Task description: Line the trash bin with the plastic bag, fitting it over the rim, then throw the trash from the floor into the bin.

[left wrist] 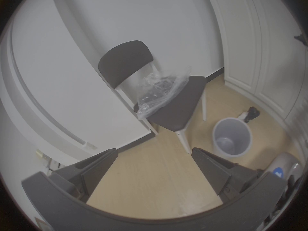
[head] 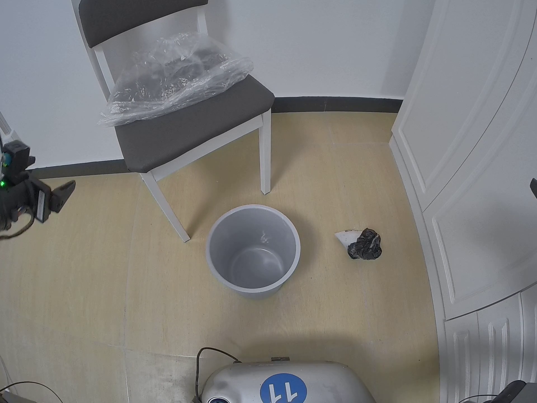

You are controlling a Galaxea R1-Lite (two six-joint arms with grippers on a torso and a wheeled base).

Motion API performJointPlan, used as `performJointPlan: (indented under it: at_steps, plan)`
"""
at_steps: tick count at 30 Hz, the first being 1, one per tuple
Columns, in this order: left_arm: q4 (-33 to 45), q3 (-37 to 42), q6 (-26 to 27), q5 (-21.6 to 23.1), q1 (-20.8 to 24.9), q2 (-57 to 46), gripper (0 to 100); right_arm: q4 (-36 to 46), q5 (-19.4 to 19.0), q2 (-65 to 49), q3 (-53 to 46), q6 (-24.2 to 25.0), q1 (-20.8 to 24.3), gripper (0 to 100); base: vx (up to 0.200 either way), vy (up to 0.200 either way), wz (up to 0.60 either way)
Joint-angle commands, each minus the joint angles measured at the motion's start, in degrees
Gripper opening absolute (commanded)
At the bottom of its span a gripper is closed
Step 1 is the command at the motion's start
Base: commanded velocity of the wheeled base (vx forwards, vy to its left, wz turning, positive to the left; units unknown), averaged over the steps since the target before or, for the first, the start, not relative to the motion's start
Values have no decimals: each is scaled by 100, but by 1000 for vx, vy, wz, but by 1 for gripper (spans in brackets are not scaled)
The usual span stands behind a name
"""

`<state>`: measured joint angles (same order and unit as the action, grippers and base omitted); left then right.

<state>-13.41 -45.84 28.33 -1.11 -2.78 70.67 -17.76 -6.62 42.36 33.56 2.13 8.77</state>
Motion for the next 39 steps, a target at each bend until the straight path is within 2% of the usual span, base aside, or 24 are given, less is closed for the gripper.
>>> performJointPlan:
  at_steps: [1, 4, 13, 16, 24, 33, 35, 39]
  plan:
    - [-584, -848, 595, -12, -513, 1573, 100, -166, 3, 422, -34, 200, 82, 100, 0, 0, 0]
    - [-795, -1217, 753, -21, -548, 2065, 100, -166, -6, 387, 28, 261, 82, 100, 0, 0, 0]
    - [-1436, -1850, 770, -21, -539, 3084, 100, -166, 3, 501, 107, 288, 82, 100, 0, 0, 0]
    - [-1867, -2105, 779, -30, -513, 3594, 100, -210, 3, 686, 177, 296, 82, 100, 0, 0, 0]
    - [-2816, -2773, 797, -443, -408, 4561, 100, -817, 12, 1037, 54, 314, 82, 100, 0, 0, 0]
    - [-3194, -3696, 797, -478, -408, 5264, 100, -834, 3, 984, 72, 428, 82, 100, 0, 0, 0]
    - [-3203, -4267, 788, -610, -416, 5598, 100, -834, 3, 976, 89, 437, 82, 100, 0, 0, 0]
    - [-3291, -4750, 788, -724, -478, 5897, 100, -843, 3, 949, 98, 437, 73, 100, 0, 0, 0]
